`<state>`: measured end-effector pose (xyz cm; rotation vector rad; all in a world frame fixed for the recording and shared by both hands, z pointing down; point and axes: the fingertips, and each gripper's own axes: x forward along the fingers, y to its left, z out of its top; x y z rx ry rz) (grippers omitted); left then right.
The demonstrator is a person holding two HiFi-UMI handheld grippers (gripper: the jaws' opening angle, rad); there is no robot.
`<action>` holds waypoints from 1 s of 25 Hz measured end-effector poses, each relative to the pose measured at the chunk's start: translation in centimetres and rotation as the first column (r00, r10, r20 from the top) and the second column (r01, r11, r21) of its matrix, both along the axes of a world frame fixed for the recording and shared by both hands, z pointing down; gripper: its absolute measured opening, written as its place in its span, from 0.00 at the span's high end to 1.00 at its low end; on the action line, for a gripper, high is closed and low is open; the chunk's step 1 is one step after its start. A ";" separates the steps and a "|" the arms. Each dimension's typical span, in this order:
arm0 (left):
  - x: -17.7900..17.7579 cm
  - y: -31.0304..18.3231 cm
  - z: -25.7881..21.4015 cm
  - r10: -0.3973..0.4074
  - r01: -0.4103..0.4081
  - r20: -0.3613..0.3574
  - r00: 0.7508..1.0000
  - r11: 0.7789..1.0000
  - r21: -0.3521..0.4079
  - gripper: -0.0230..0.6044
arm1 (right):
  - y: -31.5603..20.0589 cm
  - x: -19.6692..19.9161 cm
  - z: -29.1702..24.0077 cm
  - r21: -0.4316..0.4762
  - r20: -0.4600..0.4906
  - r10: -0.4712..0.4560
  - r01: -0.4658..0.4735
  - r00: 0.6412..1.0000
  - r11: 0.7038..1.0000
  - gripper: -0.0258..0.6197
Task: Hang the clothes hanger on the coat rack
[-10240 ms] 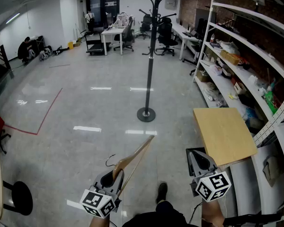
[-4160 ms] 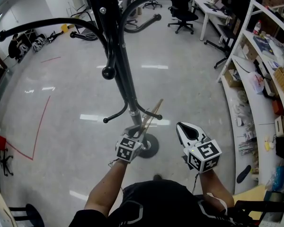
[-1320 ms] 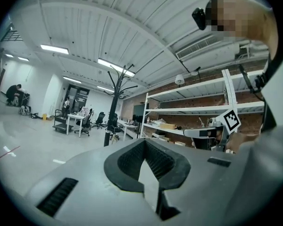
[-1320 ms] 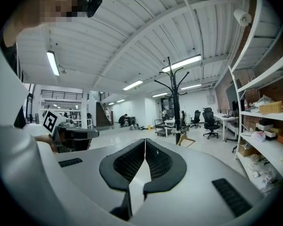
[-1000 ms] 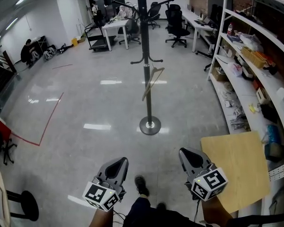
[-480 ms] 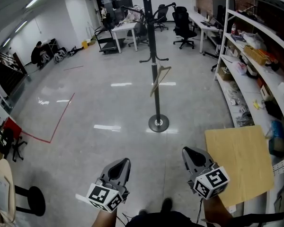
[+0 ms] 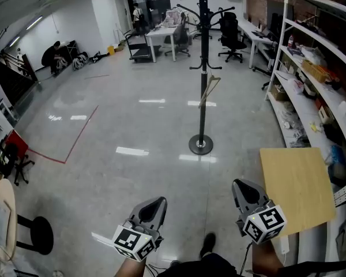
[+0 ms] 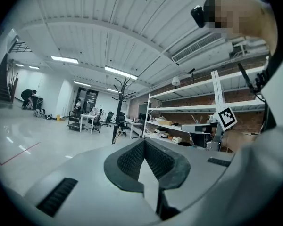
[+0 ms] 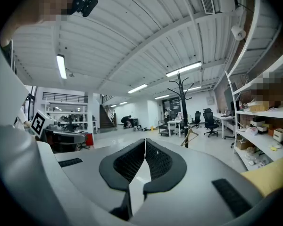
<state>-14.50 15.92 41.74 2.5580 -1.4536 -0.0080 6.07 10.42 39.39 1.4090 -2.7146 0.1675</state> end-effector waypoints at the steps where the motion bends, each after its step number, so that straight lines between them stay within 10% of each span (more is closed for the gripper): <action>1: -0.9 1.1 0.2 -0.001 0.001 -0.001 1.000 1.000 -0.003 0.96 | 1.2 -0.7 0.1 0.001 0.003 0.004 -0.004 1.000 1.000 0.95; 12: -4.7 10.9 0.7 0.046 -0.046 -0.053 0.998 0.999 -0.008 0.96 | 13.0 -4.4 -0.6 -0.005 -0.047 0.042 -0.043 0.998 0.999 0.95; 25: 0.9 20.6 -2.4 0.047 -0.045 -0.041 0.998 0.998 0.042 0.96 | 22.8 0.7 -2.3 0.044 0.021 0.021 -0.022 1.000 0.999 0.95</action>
